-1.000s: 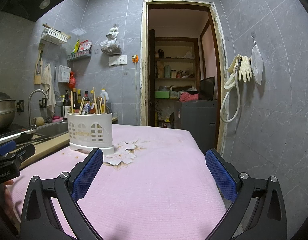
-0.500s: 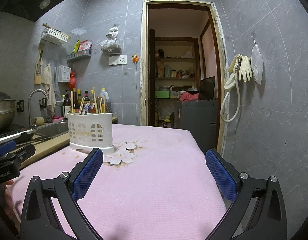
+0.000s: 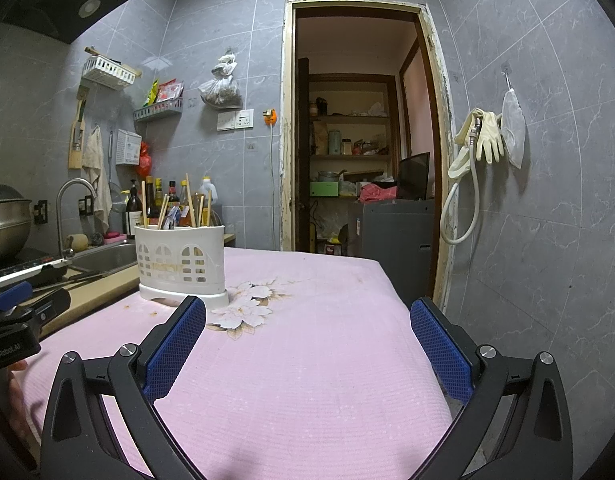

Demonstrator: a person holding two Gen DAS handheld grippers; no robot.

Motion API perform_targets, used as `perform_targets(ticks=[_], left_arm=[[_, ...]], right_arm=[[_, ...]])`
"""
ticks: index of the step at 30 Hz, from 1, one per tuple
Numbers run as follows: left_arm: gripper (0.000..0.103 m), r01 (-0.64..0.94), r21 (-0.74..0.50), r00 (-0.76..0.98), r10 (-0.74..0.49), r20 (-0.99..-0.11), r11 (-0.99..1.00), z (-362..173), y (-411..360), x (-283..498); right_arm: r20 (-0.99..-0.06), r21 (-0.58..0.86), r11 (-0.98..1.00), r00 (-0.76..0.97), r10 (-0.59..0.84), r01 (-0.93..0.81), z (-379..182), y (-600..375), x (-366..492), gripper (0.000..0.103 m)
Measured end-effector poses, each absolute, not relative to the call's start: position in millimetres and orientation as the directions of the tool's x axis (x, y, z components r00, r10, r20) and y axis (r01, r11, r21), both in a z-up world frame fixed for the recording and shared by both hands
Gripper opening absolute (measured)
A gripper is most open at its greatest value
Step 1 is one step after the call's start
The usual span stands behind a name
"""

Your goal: Organize utensils

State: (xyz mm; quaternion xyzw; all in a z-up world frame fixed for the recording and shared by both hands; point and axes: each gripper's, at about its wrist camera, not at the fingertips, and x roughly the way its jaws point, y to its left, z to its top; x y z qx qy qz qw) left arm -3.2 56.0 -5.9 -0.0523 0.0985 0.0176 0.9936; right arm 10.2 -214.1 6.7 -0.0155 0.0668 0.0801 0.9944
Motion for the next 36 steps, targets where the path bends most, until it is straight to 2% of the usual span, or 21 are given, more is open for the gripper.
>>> perform_targets(ticks=[23, 27, 36], left_arm=[[0.100, -0.044, -0.113, 0.974, 0.017, -0.227, 0.993, -8.5, 59.6, -0.8], [0.100, -0.087, -0.085, 0.971, 0.066, -0.230, 0.993, -10.0, 59.2, 1.3], [0.100, -0.094, -0.081, 0.963, 0.070, -0.260, 0.992, -15.2, 64.8, 7.2]], right_arm=[[-0.141, -0.019, 0.987, 0.977, 0.157, -0.161, 4.7, -210.6, 7.3, 0.103], [-0.140, -0.020, 0.987, 0.978, 0.157, -0.162, 4.6, -209.8, 6.2, 0.103], [-0.147, -0.017, 0.986, 0.976, 0.159, -0.164, 0.3, -206.7, 3.4, 0.103]])
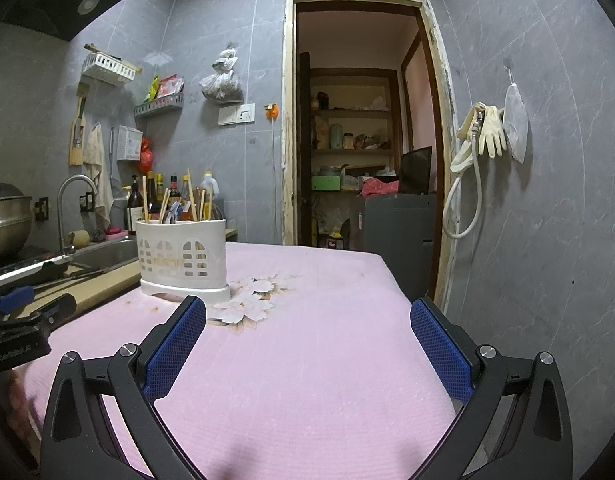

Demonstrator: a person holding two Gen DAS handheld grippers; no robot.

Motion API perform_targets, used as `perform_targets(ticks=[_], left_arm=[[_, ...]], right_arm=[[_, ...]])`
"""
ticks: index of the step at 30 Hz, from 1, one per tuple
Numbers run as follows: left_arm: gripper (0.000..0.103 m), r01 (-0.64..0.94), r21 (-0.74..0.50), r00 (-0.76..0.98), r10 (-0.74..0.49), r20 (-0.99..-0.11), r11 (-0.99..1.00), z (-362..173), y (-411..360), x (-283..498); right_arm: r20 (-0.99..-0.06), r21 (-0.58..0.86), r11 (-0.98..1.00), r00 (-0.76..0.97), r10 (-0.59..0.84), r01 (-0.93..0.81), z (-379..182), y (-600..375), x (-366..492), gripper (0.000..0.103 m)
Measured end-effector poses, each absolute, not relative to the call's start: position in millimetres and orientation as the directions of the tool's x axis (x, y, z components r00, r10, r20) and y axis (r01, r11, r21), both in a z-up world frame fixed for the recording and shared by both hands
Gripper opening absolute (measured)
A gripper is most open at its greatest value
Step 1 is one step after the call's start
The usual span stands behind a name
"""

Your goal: Organize utensils

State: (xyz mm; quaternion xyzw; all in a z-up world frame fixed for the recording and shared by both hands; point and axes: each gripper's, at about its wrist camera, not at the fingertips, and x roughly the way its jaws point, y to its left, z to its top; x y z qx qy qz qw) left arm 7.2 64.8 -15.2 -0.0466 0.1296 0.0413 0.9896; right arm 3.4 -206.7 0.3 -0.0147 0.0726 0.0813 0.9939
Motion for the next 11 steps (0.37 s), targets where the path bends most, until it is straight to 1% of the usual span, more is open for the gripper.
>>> perform_targets(ticks=[11], left_arm=[[0.100, -0.074, -0.082, 0.960, 0.048, -0.274, 0.994, -18.0, 65.4, 11.1]], right_arm=[[-0.154, -0.014, 0.986, 0.974, 0.165, -0.169, -2.3, -205.1, 4.5, 0.103]])
